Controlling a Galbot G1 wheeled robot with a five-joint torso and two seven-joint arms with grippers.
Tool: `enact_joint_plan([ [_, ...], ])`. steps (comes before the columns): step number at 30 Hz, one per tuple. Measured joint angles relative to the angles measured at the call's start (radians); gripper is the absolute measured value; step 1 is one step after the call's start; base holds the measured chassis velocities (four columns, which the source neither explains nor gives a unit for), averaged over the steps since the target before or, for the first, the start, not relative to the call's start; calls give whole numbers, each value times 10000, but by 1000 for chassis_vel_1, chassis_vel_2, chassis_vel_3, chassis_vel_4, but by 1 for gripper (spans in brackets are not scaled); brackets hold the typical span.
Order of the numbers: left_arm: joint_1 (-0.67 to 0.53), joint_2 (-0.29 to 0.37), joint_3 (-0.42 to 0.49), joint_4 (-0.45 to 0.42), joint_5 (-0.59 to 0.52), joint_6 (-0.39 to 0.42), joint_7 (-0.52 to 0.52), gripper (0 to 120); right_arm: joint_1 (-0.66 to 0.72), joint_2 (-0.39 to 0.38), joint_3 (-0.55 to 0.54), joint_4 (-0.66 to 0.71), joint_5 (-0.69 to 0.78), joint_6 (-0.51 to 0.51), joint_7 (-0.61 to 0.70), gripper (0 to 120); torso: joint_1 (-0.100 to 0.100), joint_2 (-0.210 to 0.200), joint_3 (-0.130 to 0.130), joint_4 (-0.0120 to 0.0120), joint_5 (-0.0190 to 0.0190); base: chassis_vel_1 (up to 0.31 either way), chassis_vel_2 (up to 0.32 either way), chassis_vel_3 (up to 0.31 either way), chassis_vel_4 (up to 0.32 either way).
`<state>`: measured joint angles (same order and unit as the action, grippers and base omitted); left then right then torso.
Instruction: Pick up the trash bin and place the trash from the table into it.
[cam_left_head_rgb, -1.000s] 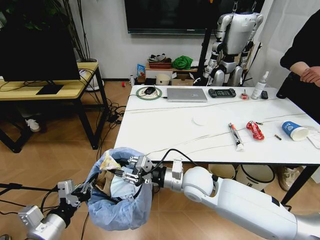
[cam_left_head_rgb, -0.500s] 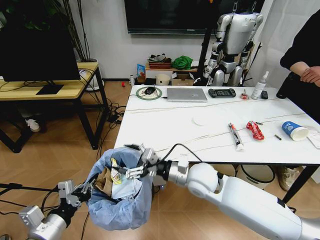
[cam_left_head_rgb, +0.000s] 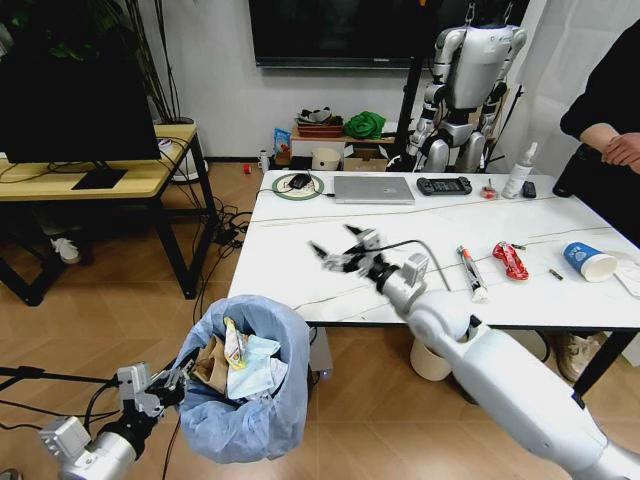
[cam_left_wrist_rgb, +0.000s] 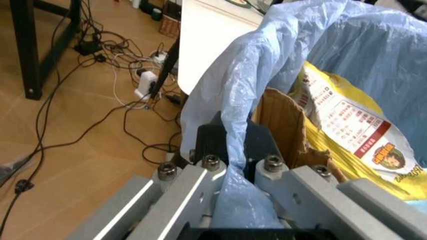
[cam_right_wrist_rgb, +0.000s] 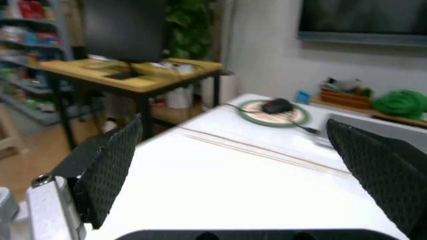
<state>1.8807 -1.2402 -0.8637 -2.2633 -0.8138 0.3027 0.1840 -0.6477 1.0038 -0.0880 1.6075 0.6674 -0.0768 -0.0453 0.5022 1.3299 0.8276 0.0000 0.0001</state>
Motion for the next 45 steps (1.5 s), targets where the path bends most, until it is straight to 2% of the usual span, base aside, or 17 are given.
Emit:
enact_joint_plan([
  [3, 0, -35, 0, -14, 1, -8, 8, 0, 225, 115, 154, -581, -39, -207, 143, 100, 0, 0, 0, 0, 1, 0, 0, 0, 0],
  [8, 49, -80, -30, -95, 12, -28, 26, 0, 952, 821, 797, -2610, -852, -970, -336, 100, 1, 0, 1, 3, 3, 0, 0, 0, 0],
  [18, 46, -230, 8, -146, 94, -53, 53, 0, 1512, 1126, 662, -4642, -1694, -1577, -1099, 100, 2, 0, -1, 0, 0, 0, 0, 0, 0],
  [28, 140, -255, -55, -198, 103, -83, 98, 0, 2085, 1676, 474, -5822, -2080, -1457, -1345, 100, 1, 0, -1, 2, -1, 0, 0, 0, 0],
  [41, 103, -229, -39, -178, 106, -92, 111, 0, 2426, 1886, 639, -6527, -2052, -1612, -1277, 100, 0, 0, 0, 0, -1, 0, 0, 0, 0],
  [45, 92, -187, -40, -164, 90, -93, 111, 0, 2521, 2028, 774, -6770, -1887, -1777, -1162, 88, 0, 0, 0, 1, -1, 0, 0, 0, 0],
])
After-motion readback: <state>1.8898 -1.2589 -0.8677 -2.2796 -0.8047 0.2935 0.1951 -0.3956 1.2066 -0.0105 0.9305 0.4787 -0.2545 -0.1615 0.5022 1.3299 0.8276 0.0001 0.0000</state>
